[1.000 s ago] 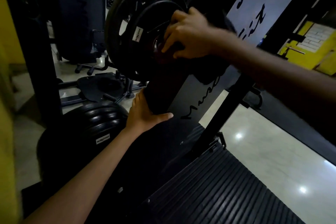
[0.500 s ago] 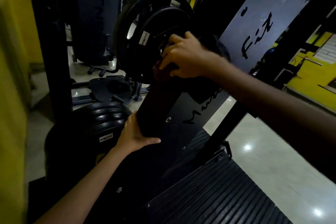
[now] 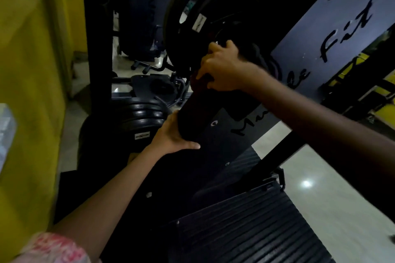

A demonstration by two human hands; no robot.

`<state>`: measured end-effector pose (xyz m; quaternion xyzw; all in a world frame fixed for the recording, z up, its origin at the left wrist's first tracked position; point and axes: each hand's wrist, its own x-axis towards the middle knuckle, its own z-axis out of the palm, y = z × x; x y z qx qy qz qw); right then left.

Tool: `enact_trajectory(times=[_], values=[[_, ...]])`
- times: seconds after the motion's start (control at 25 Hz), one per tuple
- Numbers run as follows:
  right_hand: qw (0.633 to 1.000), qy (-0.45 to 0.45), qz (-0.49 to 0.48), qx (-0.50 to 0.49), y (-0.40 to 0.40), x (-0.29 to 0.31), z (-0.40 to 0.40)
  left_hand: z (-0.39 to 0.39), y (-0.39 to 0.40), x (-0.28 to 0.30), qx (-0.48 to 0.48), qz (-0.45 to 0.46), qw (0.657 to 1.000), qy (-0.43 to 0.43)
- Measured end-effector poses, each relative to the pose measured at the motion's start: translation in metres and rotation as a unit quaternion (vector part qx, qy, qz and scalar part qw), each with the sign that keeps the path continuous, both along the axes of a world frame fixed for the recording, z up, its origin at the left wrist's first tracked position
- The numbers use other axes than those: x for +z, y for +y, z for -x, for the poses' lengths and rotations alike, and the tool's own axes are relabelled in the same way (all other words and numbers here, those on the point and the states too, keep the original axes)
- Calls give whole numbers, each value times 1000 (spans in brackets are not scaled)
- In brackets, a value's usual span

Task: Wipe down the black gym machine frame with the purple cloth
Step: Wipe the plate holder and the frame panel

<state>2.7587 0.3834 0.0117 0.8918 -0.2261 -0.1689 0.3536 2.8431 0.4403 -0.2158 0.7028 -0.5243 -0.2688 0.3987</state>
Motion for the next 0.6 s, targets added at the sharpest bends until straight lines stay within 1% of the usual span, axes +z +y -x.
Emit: enact_trajectory(times=[0.08,0.12,0.2,0.28,0.36,0.44,0.48,0.6], values=[[999,39,32,18,7,-27,-5,0,0,-4,-3,11,1000,13],[997,66,39,30,8,-31,-2,0,1,-6,1,19,999,28],[993,103,19,59,7,-22,10,0,3,-7,8,29,999,43],[989,124,-1,85,7,-11,20,1,4,-6,7,25,999,33],[990,107,-3,93,7,-8,22,1,3,-7,3,24,1000,16],[994,61,-12,85,10,-14,19,-3,3,-11,1,18,1000,2],[995,49,-13,84,13,-20,15,-6,7,-15,-1,1,1000,-10],[992,76,-19,100,19,-33,11,-9,22,-37,-12,-51,998,-25]])
